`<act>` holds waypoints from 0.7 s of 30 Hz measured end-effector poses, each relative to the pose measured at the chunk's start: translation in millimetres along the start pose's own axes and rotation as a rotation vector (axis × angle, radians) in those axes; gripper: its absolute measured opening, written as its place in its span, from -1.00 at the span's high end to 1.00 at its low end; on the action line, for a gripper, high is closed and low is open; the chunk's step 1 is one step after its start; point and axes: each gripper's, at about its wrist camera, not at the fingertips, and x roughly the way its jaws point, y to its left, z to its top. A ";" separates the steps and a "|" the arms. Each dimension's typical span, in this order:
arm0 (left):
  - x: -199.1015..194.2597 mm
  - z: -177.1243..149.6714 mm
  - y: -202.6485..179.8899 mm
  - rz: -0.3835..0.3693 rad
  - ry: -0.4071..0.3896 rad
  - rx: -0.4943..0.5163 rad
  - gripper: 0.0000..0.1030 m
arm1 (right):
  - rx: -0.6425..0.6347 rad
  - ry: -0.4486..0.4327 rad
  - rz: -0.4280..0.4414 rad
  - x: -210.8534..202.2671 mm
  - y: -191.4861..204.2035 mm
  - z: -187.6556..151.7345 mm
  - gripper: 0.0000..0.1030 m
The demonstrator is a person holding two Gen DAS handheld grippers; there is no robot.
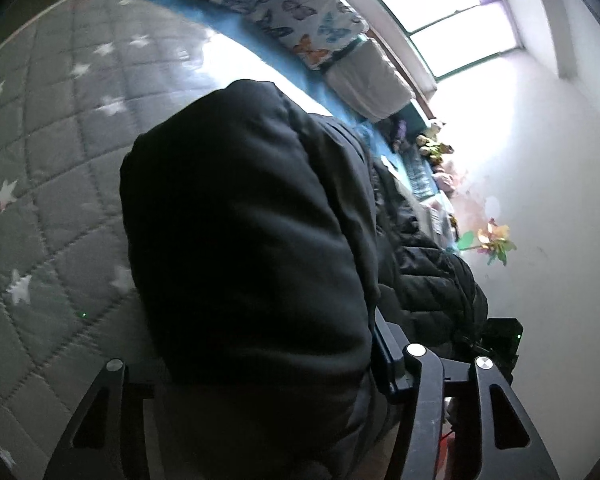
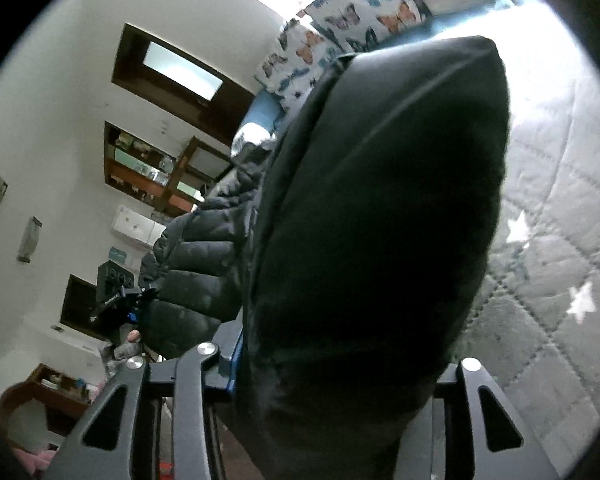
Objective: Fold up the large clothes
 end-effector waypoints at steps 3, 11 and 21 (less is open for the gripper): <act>11.8 0.3 -34.5 -0.026 0.018 0.044 -0.16 | -0.034 -0.048 -0.017 -31.0 9.6 1.7 0.11; 85.3 13.7 -140.0 -0.105 0.090 0.132 -0.14 | -0.070 -0.174 -0.130 -115.9 11.8 6.3 0.13; 207.3 21.4 -261.0 -0.178 0.164 0.229 -0.14 | -0.039 -0.349 -0.300 -209.6 -30.1 19.2 0.13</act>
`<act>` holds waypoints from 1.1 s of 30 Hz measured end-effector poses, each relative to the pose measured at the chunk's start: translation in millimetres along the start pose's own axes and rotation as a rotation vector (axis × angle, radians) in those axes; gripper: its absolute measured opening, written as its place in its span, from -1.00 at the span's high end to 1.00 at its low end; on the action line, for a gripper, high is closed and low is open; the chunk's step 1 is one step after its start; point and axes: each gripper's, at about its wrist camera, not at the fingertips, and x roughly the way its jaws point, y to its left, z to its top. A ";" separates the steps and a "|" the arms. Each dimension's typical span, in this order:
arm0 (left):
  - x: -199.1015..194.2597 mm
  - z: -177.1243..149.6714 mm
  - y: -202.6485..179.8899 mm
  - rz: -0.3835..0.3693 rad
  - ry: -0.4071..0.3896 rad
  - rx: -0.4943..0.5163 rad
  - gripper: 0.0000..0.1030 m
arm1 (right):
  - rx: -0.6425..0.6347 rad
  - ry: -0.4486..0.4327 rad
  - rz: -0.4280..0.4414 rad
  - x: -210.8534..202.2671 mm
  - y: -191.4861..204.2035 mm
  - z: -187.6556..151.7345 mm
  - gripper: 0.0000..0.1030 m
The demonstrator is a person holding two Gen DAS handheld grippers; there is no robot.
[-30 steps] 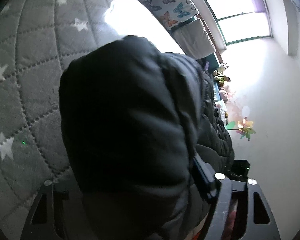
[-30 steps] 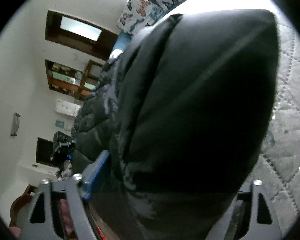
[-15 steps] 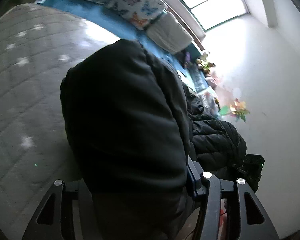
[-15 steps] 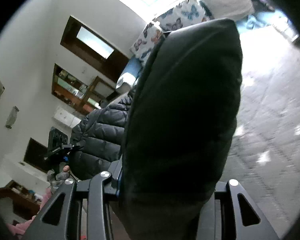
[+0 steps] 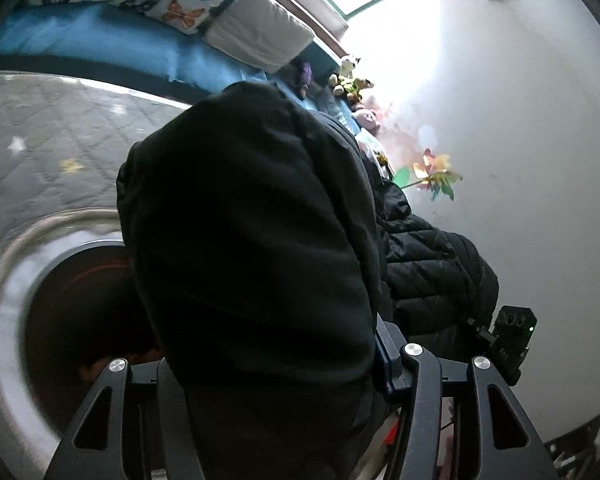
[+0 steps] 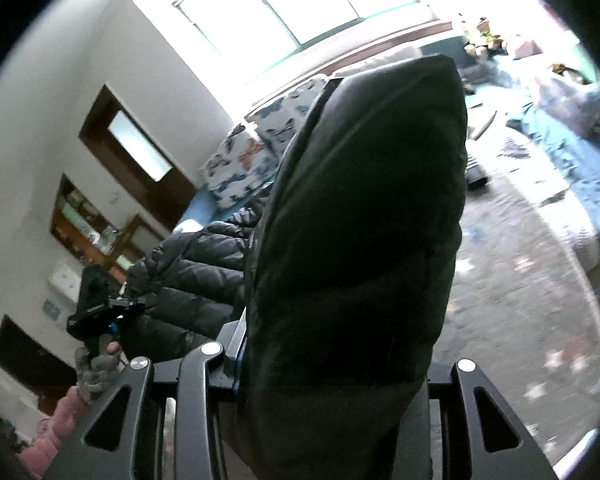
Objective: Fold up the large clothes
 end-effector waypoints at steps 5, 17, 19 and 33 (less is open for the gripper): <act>78.4 -12.6 8.9 0.072 0.079 -0.053 -0.15 | 0.083 0.042 -0.111 36.5 -40.5 -23.9 0.02; 104.7 -3.8 87.5 -0.015 0.093 -0.269 -0.57 | 0.226 0.115 -0.258 67.4 -88.8 -43.3 -0.51; 93.1 4.5 96.7 -0.044 0.056 -0.297 -0.57 | 0.208 0.126 -0.299 58.6 -85.8 -46.9 -0.51; -9.8 24.0 -9.7 0.099 -0.110 0.040 -0.57 | 0.033 -0.017 -0.435 27.7 -37.3 -19.2 -0.51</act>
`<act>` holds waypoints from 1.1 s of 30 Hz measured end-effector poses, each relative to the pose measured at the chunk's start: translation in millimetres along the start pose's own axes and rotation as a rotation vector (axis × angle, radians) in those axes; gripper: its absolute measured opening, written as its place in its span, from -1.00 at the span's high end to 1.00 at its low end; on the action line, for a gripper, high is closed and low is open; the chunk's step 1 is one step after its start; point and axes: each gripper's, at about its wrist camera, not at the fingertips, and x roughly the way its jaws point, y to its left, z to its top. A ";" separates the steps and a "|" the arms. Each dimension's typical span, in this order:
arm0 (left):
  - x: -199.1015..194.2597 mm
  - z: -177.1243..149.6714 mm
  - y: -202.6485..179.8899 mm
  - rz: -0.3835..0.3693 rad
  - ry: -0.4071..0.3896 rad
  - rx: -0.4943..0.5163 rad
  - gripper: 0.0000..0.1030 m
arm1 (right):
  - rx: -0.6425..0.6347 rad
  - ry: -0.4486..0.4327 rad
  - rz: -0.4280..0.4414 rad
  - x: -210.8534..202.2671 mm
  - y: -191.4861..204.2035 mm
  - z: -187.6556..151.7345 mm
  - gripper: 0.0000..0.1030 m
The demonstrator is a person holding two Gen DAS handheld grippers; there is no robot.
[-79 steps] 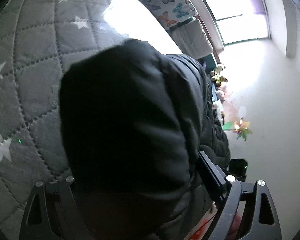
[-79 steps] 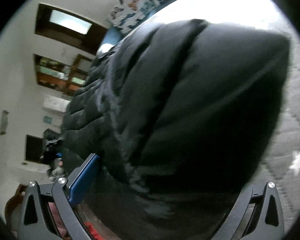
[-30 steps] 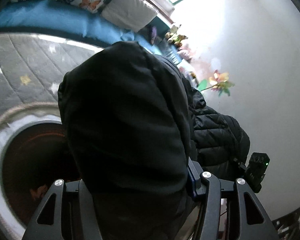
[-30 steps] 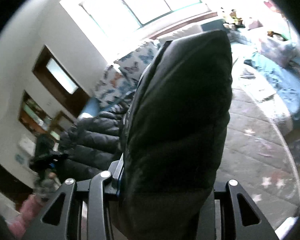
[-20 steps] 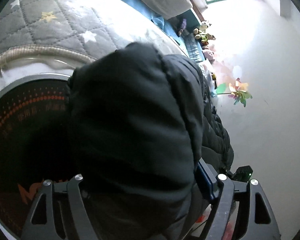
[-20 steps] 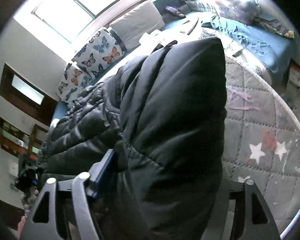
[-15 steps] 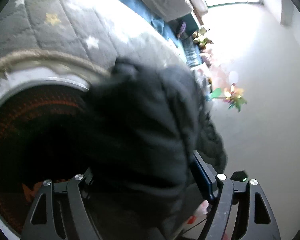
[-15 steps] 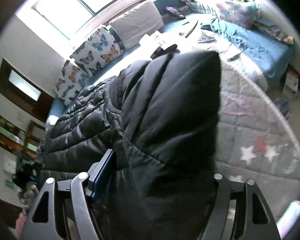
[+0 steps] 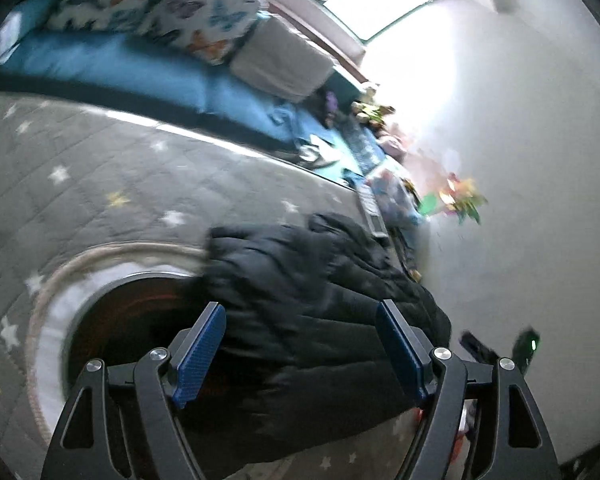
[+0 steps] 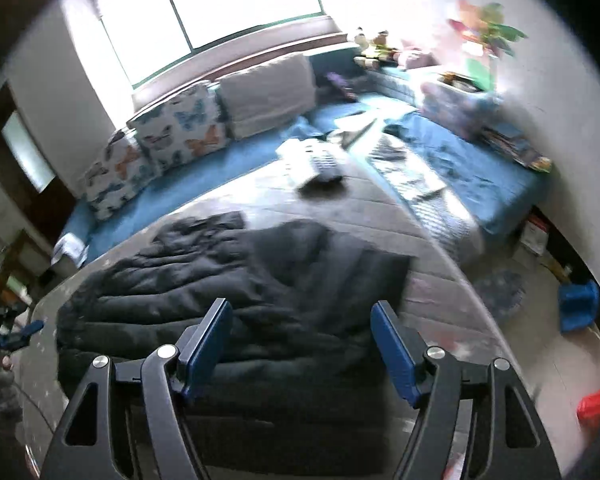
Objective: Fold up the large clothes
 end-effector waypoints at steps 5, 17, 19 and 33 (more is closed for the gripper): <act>19.4 -20.9 -28.2 -0.044 0.064 0.048 -0.36 | -0.054 0.044 0.052 35.4 37.8 3.2 -0.51; 118.1 -20.1 -2.6 0.032 0.183 0.055 -0.16 | -0.133 0.197 -0.089 131.8 66.1 10.2 -0.51; 117.2 -21.9 -6.1 0.046 0.181 0.068 -0.16 | -0.148 0.210 -0.105 131.3 68.8 11.2 -0.51; 26.8 -96.2 -68.1 0.242 0.028 0.381 -0.43 | -0.313 -0.063 -0.053 -7.0 118.8 -46.7 -0.51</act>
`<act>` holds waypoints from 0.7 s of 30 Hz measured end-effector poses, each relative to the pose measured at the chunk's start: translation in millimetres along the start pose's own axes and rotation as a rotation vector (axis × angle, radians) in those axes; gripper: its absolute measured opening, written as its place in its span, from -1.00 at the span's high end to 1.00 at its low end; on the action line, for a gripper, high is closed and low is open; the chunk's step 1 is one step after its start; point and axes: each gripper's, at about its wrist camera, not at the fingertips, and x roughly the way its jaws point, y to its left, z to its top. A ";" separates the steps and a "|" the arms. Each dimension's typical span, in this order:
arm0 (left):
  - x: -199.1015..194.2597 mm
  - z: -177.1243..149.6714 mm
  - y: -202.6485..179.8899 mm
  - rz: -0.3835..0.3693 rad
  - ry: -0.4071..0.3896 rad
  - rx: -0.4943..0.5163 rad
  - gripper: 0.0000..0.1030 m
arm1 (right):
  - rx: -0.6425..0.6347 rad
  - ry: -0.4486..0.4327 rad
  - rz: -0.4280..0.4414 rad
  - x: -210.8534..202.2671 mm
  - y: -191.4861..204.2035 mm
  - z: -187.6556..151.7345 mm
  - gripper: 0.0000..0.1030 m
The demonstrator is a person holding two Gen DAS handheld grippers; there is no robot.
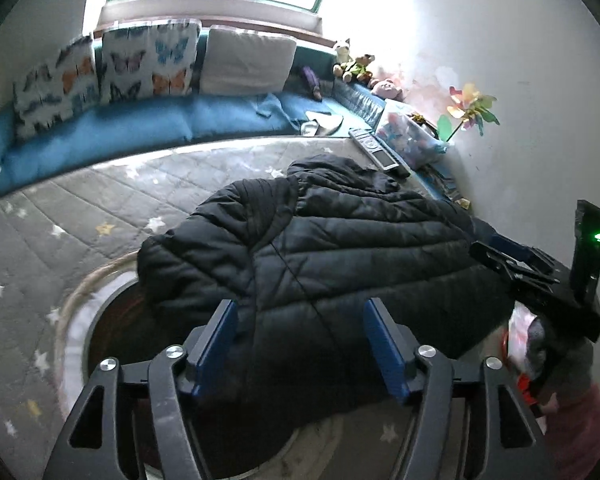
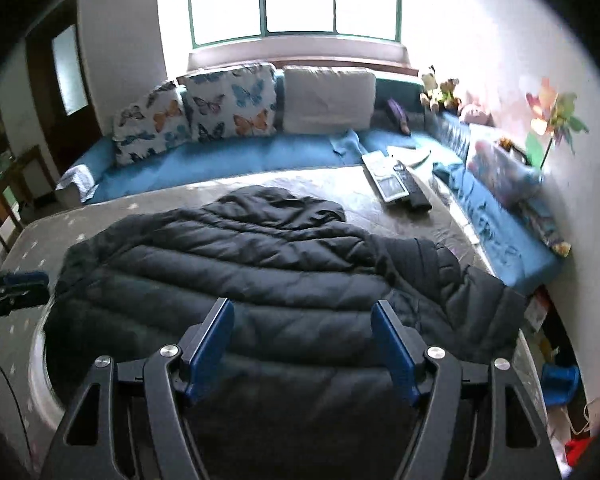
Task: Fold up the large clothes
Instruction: 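Lower the folded jacket onto the mattress and open both grippers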
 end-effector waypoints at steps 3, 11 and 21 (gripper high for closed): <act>-24.4 -17.8 -10.0 0.026 -0.044 0.030 -0.60 | -0.023 -0.040 -0.011 -22.4 13.8 -12.4 -0.51; -70.5 -74.7 -28.9 0.089 -0.106 0.088 -0.81 | -0.019 -0.100 0.060 -63.5 41.1 -50.1 -0.51; -109.9 -141.1 -49.0 0.205 -0.128 0.167 -0.82 | -0.024 -0.057 0.033 -90.7 76.0 -105.5 -0.51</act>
